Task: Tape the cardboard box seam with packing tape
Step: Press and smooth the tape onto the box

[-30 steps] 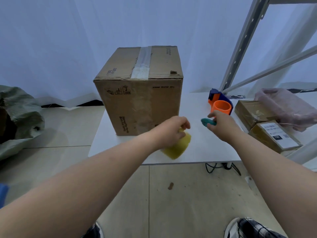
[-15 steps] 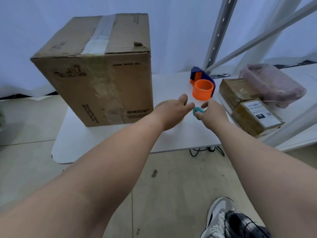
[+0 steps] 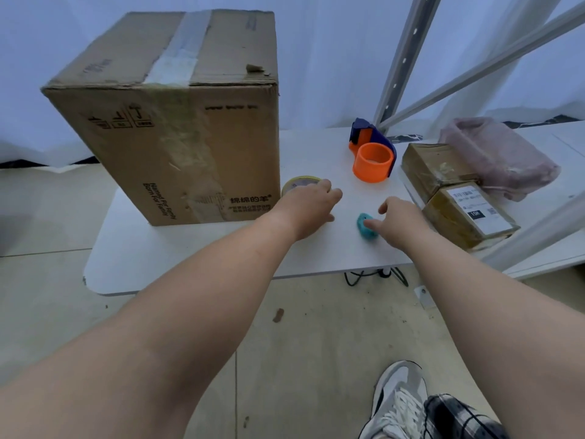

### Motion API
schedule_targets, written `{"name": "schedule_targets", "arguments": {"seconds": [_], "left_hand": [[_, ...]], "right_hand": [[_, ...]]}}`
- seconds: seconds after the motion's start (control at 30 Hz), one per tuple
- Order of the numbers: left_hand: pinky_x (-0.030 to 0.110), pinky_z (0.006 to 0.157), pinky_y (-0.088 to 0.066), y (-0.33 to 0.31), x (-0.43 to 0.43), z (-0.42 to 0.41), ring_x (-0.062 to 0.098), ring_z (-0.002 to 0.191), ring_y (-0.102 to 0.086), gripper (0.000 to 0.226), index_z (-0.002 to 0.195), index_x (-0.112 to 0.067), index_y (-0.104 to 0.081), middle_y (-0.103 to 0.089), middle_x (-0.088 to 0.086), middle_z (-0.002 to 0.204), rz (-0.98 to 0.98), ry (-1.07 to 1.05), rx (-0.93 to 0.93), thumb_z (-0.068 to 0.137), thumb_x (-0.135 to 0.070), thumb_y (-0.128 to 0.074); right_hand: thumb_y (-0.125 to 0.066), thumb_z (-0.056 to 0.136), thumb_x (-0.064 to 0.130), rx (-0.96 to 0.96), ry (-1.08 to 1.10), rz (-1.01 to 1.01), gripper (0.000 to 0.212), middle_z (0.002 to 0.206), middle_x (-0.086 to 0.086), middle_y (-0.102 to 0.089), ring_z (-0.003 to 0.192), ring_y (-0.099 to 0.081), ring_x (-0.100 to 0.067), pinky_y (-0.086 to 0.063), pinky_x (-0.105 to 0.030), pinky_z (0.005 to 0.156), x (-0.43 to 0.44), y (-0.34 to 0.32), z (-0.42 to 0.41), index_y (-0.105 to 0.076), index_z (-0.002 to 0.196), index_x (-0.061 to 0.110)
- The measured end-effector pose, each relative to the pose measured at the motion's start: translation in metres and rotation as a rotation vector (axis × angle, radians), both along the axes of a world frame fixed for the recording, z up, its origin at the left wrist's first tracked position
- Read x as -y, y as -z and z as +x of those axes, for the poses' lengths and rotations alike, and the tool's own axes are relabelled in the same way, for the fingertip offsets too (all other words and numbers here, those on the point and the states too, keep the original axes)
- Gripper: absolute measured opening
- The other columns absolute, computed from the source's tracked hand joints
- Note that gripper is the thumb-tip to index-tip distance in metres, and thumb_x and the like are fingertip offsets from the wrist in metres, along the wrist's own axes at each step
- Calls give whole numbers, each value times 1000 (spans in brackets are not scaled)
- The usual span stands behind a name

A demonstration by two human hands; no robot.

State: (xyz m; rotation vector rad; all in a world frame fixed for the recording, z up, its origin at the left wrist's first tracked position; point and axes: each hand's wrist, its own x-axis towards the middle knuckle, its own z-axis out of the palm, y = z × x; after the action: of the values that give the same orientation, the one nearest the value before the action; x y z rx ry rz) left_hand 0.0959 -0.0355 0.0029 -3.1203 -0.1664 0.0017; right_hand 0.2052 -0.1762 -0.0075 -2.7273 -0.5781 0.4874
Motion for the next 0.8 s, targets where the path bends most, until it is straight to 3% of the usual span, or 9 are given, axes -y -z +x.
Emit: {"name": "schedule_targets", "arguments": {"seconds": [0.07, 0.2, 0.43, 0.53, 0.67, 0.8], "left_hand": [[36, 84, -45, -8, -4, -10, 29, 113, -54, 36, 125, -10, -47, -50, 11, 129, -34, 8, 54, 97, -32, -46], [31, 69, -36, -28, -13, -41, 26, 109, -53, 33, 124, -14, -49, -53, 7, 126, -82, -17, 120, 97, -32, -44], [33, 67, -41, -68, -37, -117, 22, 85, -50, 22, 107, -14, -53, -51, 2, 96, -146, -171, 238, 95, -31, -46], [33, 68, -45, -74, -52, -147, 19, 80, -51, 20, 105, -15, -54, -53, 0, 94, -200, -278, 299, 95, -31, -49], [25, 69, -46, -72, -72, -175, 18, 87, -56, 20, 106, -14, -55, -58, 2, 98, -548, -580, 517, 92, -29, -54], [19, 69, -41, -75, -83, -182, 17, 100, -51, 40, 123, -11, -49, -53, 2, 111, -955, -803, 681, 90, -30, -60]], "right_hand": [[-64, 85, 38, 52, -22, 38, 49, 120, -16, -56, 103, -57, -29, -49, -35, 81, -7, -10, -5, -51, 122, 8], [-61, 89, 30, 119, -107, 162, 42, 125, -17, -52, 107, -54, -31, -41, -32, 78, -23, -31, -26, -50, 122, 6], [-56, 90, 22, 161, -199, 269, 30, 117, -16, -58, 101, -58, -31, -46, -34, 73, -61, -66, -80, -55, 116, 6], [-52, 91, 23, 221, -251, 251, 23, 111, -13, -62, 95, -58, -28, -44, -33, 69, -76, -79, -102, -57, 109, 9], [-44, 91, 22, 287, -326, 287, 20, 102, -10, -62, 84, -55, -27, -41, -33, 64, -88, -88, -124, -55, 106, 13], [-43, 89, 21, 318, -381, 370, 18, 100, -9, -63, 82, -56, -27, -51, -39, 69, -99, -89, -136, -53, 104, 16]]}}
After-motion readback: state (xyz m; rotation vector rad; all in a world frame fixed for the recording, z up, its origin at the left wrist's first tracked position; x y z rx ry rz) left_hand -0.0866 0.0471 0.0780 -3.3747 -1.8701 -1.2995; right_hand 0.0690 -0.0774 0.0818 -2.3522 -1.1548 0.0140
